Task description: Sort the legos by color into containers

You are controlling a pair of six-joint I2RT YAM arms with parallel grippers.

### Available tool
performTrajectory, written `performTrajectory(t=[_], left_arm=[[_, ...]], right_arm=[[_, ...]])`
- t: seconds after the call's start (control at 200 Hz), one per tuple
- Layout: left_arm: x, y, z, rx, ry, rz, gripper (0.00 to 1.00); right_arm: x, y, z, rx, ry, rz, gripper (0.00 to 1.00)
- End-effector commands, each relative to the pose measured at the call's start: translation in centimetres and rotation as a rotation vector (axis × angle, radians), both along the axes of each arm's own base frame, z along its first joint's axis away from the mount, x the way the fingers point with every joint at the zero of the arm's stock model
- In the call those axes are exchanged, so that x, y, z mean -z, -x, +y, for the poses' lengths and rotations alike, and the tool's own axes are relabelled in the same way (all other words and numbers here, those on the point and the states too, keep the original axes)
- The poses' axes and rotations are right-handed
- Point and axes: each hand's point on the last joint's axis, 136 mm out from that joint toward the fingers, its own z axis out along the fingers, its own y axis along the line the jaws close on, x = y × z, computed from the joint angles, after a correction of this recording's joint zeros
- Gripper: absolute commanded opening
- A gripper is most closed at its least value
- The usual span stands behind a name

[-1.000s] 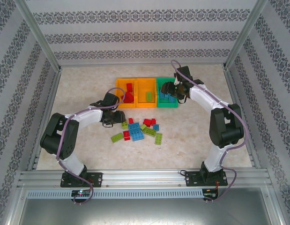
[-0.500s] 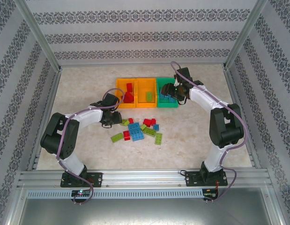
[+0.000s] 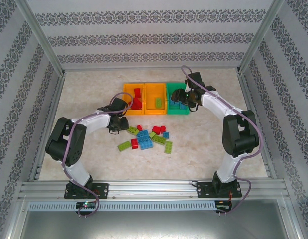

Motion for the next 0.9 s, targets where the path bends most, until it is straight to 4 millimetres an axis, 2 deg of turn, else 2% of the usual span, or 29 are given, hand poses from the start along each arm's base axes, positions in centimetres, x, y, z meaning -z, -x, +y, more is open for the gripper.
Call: performTrajectory(t=[0.0,0.275,0.43,0.51,0.719,0.899], left_arm=[[0.8,0.5,0.3,0.012,-0.035,0.038,0.26],[0.3,1.2,-0.2,0.025,0.012,0.023,0.22],[-0.8,1.4,-1.5,0.080,0.025,0.011,0.21],[-1.9,1.1,-2.9,0.120,0.033,-0.013,0.20],[-5.9,-1.4,-7.8,0.221,0.109,-0.110,0.20],[-9.2,-4.4,-10.2,0.251,0.158,-0.185,0.21]], right_arm=[[-0.6,0.2,-0.8,0.016,-0.005,-0.012,0.67],[-0.3,0.6,-1.0,0.017,0.002,-0.008,0.67],[-0.4,1.2,-1.3,0.018,0.013,-0.012,0.67],[-0.4,1.7,-1.7,0.021,0.024,-0.014,0.67],[-0.3,3.5,-2.3,0.015,0.037,-0.020,0.67],[0.2,5.9,-2.1,-0.042,0.046,-0.020,0.67]])
